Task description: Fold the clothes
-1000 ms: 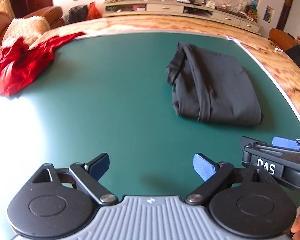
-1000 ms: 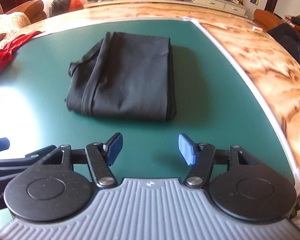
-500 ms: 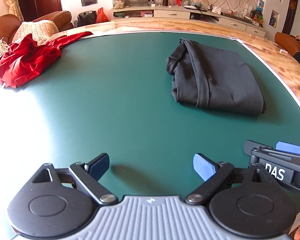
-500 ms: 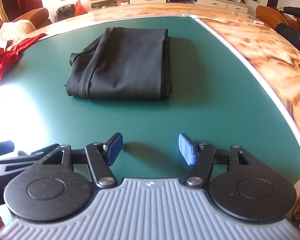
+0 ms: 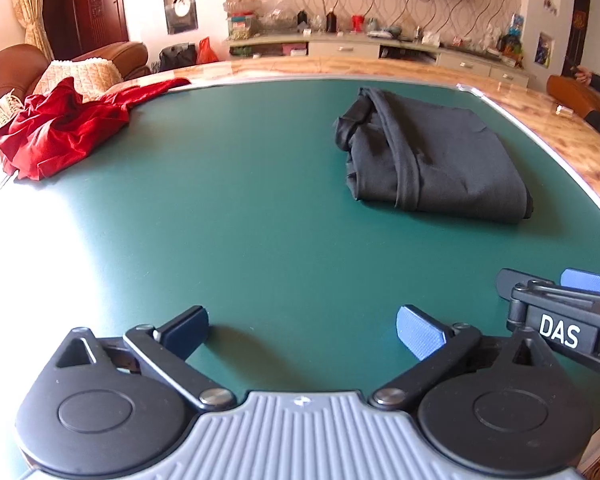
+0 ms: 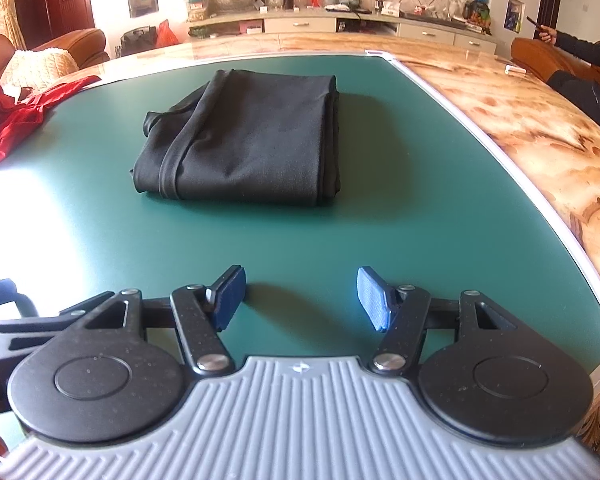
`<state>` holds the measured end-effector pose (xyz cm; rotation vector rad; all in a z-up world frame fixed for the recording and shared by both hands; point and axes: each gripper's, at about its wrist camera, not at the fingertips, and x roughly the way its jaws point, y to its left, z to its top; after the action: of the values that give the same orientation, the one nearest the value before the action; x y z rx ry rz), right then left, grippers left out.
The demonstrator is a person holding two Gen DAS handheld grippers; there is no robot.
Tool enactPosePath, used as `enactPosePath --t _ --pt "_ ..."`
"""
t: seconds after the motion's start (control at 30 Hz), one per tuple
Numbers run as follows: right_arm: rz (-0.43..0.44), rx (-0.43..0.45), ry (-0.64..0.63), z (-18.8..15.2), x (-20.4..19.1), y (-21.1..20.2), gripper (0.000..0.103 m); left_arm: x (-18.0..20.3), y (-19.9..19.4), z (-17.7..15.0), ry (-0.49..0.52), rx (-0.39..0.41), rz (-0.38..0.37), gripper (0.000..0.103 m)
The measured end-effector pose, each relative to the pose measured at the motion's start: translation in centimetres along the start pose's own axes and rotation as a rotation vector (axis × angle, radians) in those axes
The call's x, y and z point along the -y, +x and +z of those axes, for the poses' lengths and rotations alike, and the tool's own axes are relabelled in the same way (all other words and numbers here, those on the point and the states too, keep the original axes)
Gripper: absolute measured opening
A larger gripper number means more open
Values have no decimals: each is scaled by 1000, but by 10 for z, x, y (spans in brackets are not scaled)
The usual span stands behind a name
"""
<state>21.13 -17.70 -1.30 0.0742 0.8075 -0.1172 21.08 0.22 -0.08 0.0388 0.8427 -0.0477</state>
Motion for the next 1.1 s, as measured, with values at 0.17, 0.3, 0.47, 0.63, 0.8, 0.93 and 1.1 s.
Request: enactPosePath --t 0.17,0.3,0.47,0.63,0.8,0.93,1.1 --pt "-18 28 20 -7 4 0 88 -1 -1 -5 4 33 -5 103" --pt "-17 52 20 -11 4 0 89 -2 -1 -7 6 48 -8 103" --pt "-28 69 30 -14 5 0 95 -2 -2 -7 4 53 -7 103" --pt "-49 80 51 -17 9 4 103 -2 -2 -9 8 64 -10 103" --pt "-49 113 46 -23 8 4 103 -2 -2 -10 8 67 -10 103" --pt "-50 124 48 -25 8 4 103 -2 -3 -11 8 70 -10 103" --pt "-51 134 47 -26 8 4 103 -2 -3 -11 7 73 -10 103"
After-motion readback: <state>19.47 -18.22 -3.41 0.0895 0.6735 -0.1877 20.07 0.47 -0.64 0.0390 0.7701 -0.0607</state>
